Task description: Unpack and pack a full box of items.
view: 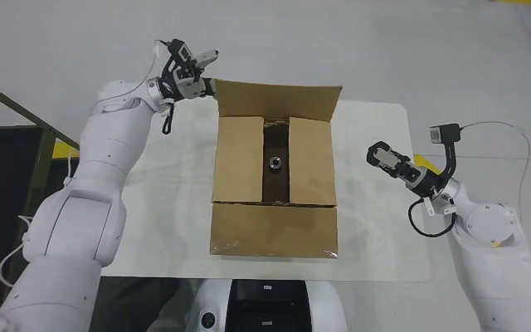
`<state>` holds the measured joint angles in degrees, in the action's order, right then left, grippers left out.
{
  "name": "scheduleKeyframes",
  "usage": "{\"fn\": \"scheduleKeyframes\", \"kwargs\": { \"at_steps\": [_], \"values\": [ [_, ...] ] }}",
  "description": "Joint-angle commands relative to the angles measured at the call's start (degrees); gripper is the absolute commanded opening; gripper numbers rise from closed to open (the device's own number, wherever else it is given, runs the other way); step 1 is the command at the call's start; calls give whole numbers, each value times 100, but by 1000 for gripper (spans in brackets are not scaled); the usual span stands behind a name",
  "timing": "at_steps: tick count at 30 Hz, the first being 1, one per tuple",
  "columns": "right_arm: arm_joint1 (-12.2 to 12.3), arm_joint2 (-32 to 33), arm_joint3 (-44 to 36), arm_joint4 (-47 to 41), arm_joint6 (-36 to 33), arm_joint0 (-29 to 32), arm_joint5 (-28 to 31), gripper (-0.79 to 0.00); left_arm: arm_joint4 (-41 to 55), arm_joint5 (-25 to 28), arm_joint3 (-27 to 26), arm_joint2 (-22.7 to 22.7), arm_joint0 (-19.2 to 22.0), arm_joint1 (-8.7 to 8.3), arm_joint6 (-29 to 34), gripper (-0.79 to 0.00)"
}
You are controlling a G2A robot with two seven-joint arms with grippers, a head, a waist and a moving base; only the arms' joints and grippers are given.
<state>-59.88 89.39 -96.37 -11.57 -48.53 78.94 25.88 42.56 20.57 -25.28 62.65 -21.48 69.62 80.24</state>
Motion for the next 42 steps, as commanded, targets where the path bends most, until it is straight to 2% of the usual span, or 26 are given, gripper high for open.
{"fn": "scheduleKeyframes", "kwargs": {
  "at_steps": [1, 6, 14, 25, 42],
  "values": [
    [0, 0, 0, 0, 0, 0, 0, 0, 82, -62, -37, 48, -19, -12, 195, 0],
    [0, 0, 0, 0, 0, 0, 0, 0, 178, -206, -167, 154, -70, -60, 553, 0],
    [0, 0, 0, 0, 0, 0, 0, 0, -52, -440, -744, 222, -371, -209, 776, 0],
    [0, 0, 0, 0, 0, 0, 0, 0, -144, -818, -1280, -120, -626, -391, 776, 0],
    [0, 0, 0, 0, 0, 0, 0, 0, -182, -750, -1145, -593, -606, -458, 776, 0]
  ]
}}
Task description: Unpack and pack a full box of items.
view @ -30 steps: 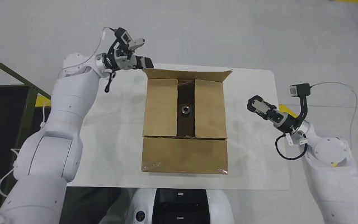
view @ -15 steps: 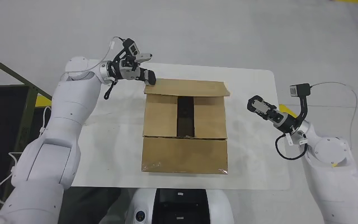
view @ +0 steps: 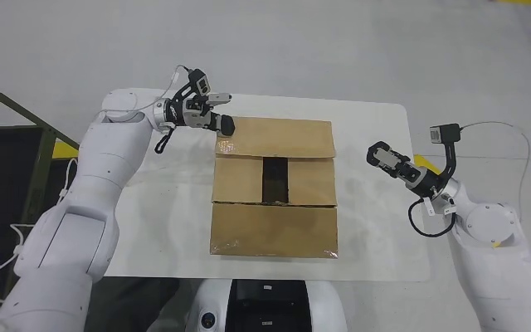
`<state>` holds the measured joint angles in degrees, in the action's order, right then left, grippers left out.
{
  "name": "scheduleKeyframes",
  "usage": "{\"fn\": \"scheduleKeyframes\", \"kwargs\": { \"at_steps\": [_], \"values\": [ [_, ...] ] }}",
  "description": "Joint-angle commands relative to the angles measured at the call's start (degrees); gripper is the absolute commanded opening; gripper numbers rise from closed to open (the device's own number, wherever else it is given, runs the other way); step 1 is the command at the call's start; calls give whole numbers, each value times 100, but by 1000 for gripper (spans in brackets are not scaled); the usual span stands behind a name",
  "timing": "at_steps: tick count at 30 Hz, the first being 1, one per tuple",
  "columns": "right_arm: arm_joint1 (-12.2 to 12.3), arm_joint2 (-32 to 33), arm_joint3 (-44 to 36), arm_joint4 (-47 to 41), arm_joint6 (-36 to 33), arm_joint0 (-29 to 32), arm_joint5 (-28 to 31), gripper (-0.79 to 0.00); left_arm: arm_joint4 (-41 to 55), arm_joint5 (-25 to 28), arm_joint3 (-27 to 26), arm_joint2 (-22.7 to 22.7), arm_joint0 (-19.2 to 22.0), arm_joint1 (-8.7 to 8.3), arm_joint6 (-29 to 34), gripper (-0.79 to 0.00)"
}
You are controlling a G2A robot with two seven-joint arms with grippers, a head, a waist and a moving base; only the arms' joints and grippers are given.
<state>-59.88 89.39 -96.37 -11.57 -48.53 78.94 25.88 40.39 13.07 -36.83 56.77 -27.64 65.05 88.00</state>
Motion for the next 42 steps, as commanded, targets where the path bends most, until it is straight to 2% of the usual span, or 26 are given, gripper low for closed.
{"fn": "scheduleKeyframes", "kwargs": {
  "at_steps": [1, 30, 42],
  "values": [
    [0, 0, 0, 0, 0, 0, 0, 0, 36, 0, 11, -6, 9, 0, 0, 0],
    [0, 0, 0, 0, 0, 0, 0, 0, 36, 0, 11, -6, 9, 0, 0, 0],
    [83, 168, -288, -99, -483, 518, -894, 0, 36, 0, 11, -6, 9, 0, 0, 0]
  ]
}}
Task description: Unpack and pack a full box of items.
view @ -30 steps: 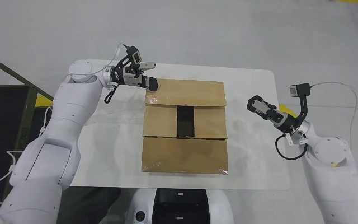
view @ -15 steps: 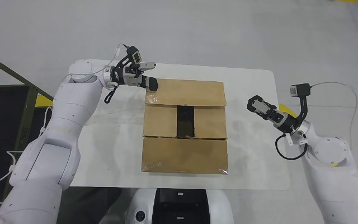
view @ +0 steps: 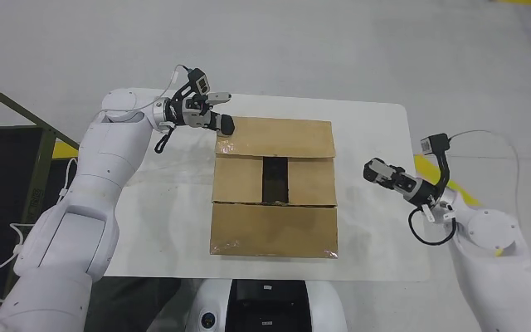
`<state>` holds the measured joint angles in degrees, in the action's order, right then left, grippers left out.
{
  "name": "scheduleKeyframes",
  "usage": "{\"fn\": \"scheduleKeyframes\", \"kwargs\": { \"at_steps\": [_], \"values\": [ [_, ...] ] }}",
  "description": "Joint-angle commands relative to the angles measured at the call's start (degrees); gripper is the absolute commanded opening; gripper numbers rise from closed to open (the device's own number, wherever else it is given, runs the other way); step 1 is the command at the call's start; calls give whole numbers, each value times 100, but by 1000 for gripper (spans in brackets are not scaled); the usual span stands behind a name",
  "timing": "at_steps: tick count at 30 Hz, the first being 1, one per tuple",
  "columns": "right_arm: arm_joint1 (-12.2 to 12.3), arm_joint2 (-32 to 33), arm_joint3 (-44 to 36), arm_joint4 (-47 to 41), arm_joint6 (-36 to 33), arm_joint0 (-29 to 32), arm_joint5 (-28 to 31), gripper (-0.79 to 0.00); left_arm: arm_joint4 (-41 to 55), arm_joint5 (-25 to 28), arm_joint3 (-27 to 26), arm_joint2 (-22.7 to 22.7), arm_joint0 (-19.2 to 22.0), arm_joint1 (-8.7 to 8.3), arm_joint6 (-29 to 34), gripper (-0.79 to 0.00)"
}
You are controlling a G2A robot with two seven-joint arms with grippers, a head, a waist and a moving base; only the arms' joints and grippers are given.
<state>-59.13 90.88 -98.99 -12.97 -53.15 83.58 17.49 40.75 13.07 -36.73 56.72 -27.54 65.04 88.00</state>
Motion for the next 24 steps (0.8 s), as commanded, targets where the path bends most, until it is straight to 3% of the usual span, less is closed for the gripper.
{"fn": "scheduleKeyframes", "kwargs": {
  "at_steps": [1, 10, 24],
  "values": [
    [14, 39, -66, 104, -7, 124, -107, 0, 0, 0, 0, 0, 0, 0, 0, 0],
    [67, -115, -170, 147, -551, 504, -858, 0, 0, 0, 0, 0, 0, 0, 0, 0],
    [123, -339, -515, -220, -1248, 1020, -987, 0, 0, 0, 0, 0, 0, 0, 0, 0]
  ]
}}
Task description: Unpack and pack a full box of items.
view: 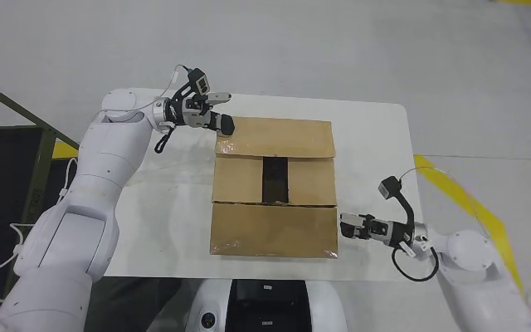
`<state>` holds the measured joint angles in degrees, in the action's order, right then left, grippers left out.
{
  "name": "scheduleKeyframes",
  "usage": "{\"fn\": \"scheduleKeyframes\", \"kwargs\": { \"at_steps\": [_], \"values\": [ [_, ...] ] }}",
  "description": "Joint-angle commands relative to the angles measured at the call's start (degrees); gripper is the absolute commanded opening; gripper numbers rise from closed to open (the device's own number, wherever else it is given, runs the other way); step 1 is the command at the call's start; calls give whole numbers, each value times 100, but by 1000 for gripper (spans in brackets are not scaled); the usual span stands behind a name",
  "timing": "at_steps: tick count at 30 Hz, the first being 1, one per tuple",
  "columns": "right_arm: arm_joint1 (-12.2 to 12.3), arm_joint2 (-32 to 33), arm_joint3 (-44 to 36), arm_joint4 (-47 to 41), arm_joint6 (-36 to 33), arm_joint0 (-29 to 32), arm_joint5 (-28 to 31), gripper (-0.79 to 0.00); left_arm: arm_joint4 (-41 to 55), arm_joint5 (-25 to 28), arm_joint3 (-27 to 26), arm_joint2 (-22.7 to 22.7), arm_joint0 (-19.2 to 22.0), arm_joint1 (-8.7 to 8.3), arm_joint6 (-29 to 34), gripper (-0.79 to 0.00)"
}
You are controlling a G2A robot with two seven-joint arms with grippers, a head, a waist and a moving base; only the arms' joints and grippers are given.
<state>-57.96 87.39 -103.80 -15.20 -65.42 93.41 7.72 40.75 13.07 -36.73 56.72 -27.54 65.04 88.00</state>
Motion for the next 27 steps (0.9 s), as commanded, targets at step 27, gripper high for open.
{"fn": "scheduleKeyframes", "kwargs": {
  "at_steps": [27],
  "values": [
    [55, -223, -153, -1098, -541, -154, 470, 0, 0, 0, 0, 0, 0, 0, 0, 0]
  ]
}}
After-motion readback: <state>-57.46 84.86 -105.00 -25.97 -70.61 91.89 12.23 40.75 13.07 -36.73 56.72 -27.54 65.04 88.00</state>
